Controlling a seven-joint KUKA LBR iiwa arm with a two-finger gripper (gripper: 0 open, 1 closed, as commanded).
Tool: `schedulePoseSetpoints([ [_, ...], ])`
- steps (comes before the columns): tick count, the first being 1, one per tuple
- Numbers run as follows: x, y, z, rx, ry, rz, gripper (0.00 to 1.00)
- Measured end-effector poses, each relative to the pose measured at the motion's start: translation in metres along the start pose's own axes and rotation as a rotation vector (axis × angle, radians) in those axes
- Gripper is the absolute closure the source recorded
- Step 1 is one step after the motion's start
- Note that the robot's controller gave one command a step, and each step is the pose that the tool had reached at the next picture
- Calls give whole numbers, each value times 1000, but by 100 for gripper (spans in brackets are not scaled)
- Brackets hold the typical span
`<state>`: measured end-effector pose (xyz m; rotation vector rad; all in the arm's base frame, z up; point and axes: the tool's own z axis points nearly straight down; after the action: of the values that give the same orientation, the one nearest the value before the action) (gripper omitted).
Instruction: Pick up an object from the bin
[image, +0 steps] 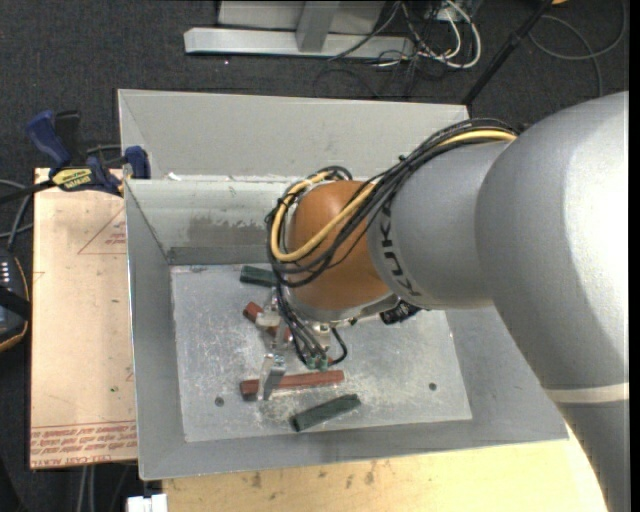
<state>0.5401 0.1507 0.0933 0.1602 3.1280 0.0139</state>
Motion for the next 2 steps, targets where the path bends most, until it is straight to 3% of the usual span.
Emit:
schedulePoseSetpoints([
  [1,30,-27,17,-1,-12,27,0],
  [2,40,-28,16,0,-11,-97,100],
])
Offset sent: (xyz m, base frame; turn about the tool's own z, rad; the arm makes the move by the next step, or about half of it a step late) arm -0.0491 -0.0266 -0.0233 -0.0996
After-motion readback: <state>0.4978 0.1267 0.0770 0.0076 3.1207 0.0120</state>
